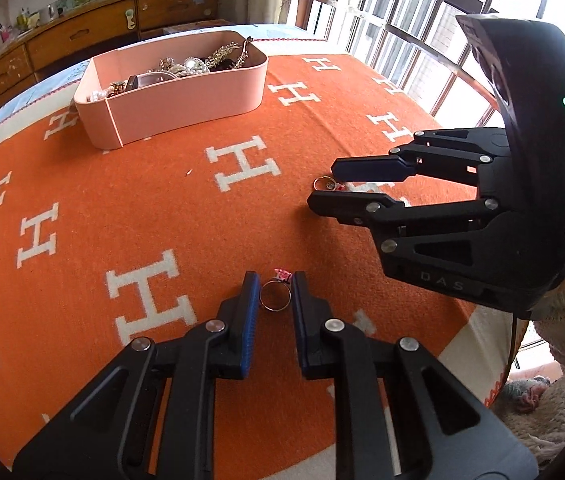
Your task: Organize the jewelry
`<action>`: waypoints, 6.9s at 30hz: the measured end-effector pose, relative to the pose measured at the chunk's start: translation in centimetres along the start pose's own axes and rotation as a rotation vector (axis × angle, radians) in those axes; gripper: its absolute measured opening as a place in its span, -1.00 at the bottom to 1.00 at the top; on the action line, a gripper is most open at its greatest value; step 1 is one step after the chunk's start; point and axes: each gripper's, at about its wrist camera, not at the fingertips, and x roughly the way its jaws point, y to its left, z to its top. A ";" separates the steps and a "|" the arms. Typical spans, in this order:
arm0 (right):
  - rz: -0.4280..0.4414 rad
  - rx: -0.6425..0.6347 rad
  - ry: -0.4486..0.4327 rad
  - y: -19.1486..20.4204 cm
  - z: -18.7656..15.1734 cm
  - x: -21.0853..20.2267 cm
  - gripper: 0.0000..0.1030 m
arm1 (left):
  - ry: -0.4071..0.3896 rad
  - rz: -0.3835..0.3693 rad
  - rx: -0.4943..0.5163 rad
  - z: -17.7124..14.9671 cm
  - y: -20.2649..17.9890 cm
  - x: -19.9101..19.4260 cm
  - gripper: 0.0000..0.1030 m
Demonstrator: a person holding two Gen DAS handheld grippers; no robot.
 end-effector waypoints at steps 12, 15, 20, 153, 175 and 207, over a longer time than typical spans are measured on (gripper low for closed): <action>-0.006 -0.004 0.001 -0.3 -0.7 -0.3 -0.71 | 0.016 -0.024 -0.090 -0.1 1.4 -0.8 -0.74; 0.011 0.050 0.015 -0.8 -0.5 -0.7 -0.71 | 0.017 -0.023 -0.126 0.4 2.1 -1.8 -0.74; 0.068 0.149 -0.012 -2.1 1.3 -3.7 -0.71 | -0.038 0.009 -0.161 3.0 3.3 -5.5 -0.74; 0.012 0.365 -0.262 4.9 -3.4 -16.7 0.06 | -0.246 0.517 -0.287 -2.3 -3.3 -15.3 0.31; -0.002 0.373 -0.327 4.8 -3.2 -18.4 0.06 | -0.288 0.499 -0.294 -2.0 -4.0 -16.3 0.31; -0.004 0.375 -0.323 5.4 -3.7 -18.6 0.06 | -0.257 0.498 -0.315 -2.3 -3.8 -15.4 0.31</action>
